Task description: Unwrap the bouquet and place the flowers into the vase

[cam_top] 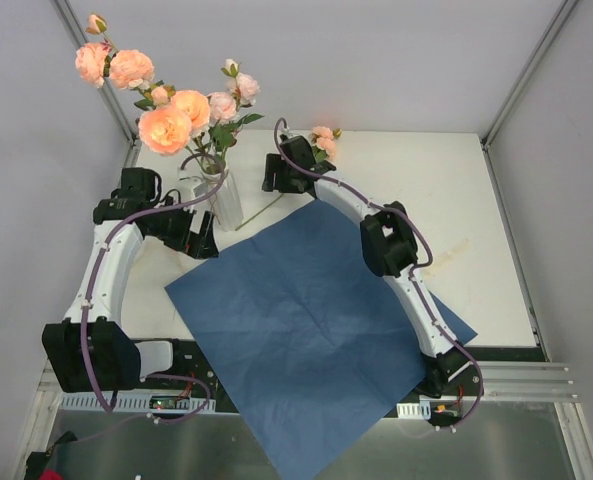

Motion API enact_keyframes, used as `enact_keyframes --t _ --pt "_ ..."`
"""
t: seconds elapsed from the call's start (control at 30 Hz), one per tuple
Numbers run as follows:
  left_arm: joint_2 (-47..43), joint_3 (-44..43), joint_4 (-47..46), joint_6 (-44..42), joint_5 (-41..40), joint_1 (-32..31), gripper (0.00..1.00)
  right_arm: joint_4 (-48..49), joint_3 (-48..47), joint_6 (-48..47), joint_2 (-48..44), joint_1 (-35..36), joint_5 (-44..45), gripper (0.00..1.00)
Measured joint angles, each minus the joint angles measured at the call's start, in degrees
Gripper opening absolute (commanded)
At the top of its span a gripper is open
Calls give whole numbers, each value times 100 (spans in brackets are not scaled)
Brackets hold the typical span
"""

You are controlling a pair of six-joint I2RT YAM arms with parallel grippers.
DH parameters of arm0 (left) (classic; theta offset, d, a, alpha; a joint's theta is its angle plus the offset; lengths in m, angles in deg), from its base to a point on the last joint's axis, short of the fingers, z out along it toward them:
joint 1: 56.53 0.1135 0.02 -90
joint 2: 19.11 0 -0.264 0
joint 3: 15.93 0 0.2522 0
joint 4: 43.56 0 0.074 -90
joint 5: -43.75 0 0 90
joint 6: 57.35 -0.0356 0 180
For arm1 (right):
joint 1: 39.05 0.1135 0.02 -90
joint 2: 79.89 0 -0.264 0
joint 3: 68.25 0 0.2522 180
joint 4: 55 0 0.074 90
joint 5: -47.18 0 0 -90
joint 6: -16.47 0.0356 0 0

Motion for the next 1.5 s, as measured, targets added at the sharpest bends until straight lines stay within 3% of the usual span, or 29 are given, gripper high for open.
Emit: enact_keyframes --t 0.2,0.5,0.67,0.8,0.97,1.5 --pt "273 0 -7 4 -179 -407 99 533 -177 210 251 -7 -507 63" --pt "304 0 -9 4 -361 -435 99 514 -254 542 439 -173 -826 59" --pt "260 0 -9 4 -422 -435 99 299 22 533 223 -247 -719 57" --pt "127 2 -9 4 -490 -435 99 -2 756 457 -328 -295 -476 57" --pt "-120 142 -28 2 -496 -435 99 -492 1231 295 -748 -457 -295 63" --pt "-299 192 -7 -37 -640 -435 99 -841 833 -175 -1027 -737 -136 63"
